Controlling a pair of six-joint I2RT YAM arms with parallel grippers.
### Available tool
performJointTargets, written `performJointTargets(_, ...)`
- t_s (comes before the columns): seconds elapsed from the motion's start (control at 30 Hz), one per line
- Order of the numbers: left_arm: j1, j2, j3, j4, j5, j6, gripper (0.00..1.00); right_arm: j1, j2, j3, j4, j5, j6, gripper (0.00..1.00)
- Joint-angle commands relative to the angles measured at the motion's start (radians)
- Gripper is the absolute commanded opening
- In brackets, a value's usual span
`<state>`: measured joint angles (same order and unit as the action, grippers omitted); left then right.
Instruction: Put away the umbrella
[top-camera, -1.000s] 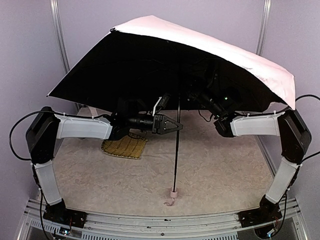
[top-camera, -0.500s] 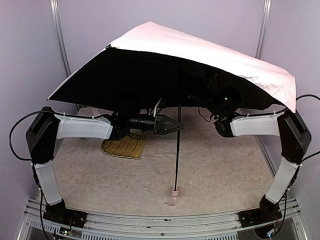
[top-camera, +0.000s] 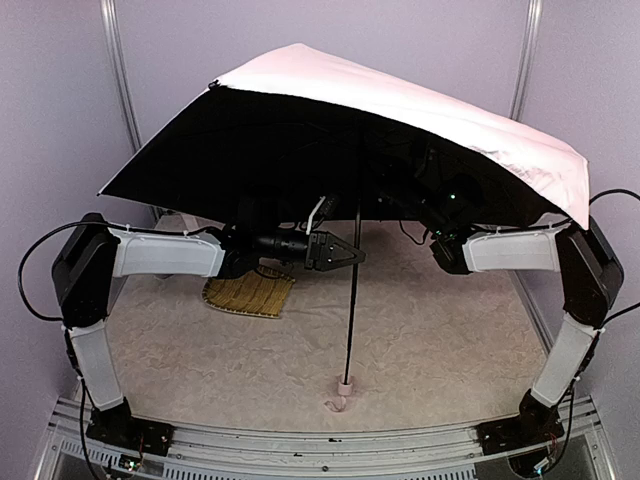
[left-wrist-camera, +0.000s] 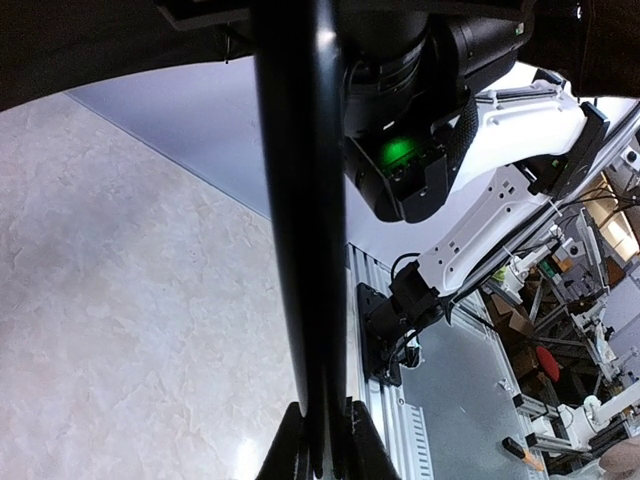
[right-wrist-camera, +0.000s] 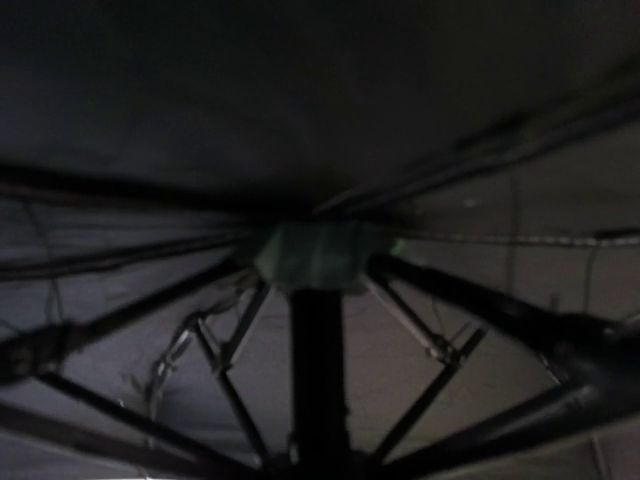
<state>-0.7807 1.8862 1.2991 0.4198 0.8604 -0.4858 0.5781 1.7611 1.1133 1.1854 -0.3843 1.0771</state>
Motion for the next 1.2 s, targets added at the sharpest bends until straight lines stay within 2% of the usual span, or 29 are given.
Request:
performJointTargets(0.0,0.008,-0.033,0.031,0.054,0.056,0.001,0.0,-0.021,-0.042,0.052,-0.133,-0.087,-0.214,0.2)
performJointTargets(0.03,0.005,-0.032,0.033,0.057,0.057,-0.004,0.0,-0.021,-0.043,0.052,-0.146,-0.095,-0.239,0.24)
performJointTargets(0.17,-0.003,-0.026,0.035,0.068,0.051,-0.014,0.0,-0.023,-0.047,0.012,-0.069,-0.066,-0.233,0.27)
performJointTargets(0.47,-0.006,-0.019,0.034,0.063,0.048,-0.012,0.0,-0.023,-0.044,0.004,-0.051,-0.042,-0.226,0.38)
performJointTargets(0.67,-0.008,-0.023,0.034,0.048,0.039,0.008,0.0,-0.023,-0.043,0.0,-0.057,-0.033,-0.221,0.36)
performJointTargets(0.73,-0.008,-0.024,0.034,0.049,0.04,0.01,0.0,-0.022,-0.047,-0.008,-0.056,-0.031,-0.221,0.31)
performJointTargets(0.97,-0.015,-0.025,0.035,0.041,0.037,0.02,0.0,-0.024,-0.055,-0.015,-0.049,-0.028,-0.22,0.01)
performJointTargets(1.17,-0.018,-0.034,0.029,0.017,0.018,0.047,0.0,-0.026,-0.049,-0.023,-0.016,-0.049,-0.211,0.0)
